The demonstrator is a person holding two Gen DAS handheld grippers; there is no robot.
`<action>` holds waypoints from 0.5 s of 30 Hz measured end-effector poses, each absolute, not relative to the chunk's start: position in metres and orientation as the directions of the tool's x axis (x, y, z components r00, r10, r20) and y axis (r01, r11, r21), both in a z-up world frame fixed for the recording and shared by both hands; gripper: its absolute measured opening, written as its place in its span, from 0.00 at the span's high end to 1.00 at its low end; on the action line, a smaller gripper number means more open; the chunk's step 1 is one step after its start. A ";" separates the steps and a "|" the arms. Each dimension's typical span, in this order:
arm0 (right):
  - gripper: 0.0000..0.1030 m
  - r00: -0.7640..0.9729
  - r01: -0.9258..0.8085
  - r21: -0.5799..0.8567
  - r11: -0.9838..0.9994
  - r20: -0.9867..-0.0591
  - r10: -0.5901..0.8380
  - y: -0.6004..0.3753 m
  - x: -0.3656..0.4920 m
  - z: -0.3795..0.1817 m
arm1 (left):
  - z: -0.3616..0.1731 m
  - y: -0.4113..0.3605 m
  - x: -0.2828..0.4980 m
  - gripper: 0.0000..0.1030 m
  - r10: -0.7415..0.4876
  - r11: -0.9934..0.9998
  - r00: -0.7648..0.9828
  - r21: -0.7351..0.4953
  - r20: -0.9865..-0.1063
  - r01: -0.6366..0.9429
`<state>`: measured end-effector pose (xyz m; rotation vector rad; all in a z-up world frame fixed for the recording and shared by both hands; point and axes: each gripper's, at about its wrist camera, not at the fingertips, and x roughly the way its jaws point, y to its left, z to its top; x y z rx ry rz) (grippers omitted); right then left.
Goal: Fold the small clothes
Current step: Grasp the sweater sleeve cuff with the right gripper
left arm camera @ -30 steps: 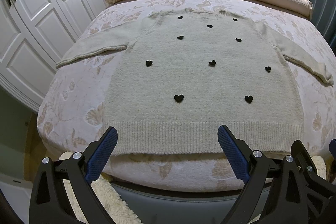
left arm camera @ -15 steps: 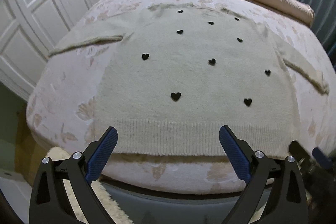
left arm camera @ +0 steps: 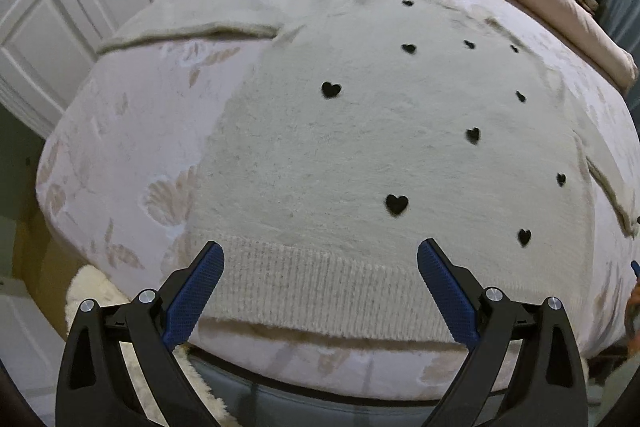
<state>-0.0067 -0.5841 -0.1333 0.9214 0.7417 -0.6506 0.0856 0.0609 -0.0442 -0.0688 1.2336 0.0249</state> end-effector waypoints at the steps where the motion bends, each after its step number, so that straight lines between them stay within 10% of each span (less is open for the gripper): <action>1: 0.05 0.584 0.776 0.478 0.412 -0.791 -0.183 -0.602 -0.004 -0.139 | -0.045 0.062 0.088 0.07 -0.021 0.997 0.328 -0.045 -0.944 -0.066; 7: 0.07 0.612 0.787 0.575 0.224 -0.773 -0.167 -0.657 0.010 -0.167 | -0.046 0.059 0.106 0.08 -0.025 0.996 0.343 -0.053 -0.939 -0.072; 12: 0.85 0.637 0.765 0.594 0.247 -0.753 -0.163 -0.668 0.048 -0.151 | -0.042 0.056 0.119 0.17 -0.014 0.998 0.387 -0.038 -0.922 -0.054; 15: 0.86 0.741 0.663 0.646 0.378 -0.637 -0.212 -0.643 0.075 -0.093 | -0.041 0.059 0.126 0.22 -0.027 0.998 0.407 -0.049 -0.913 -0.045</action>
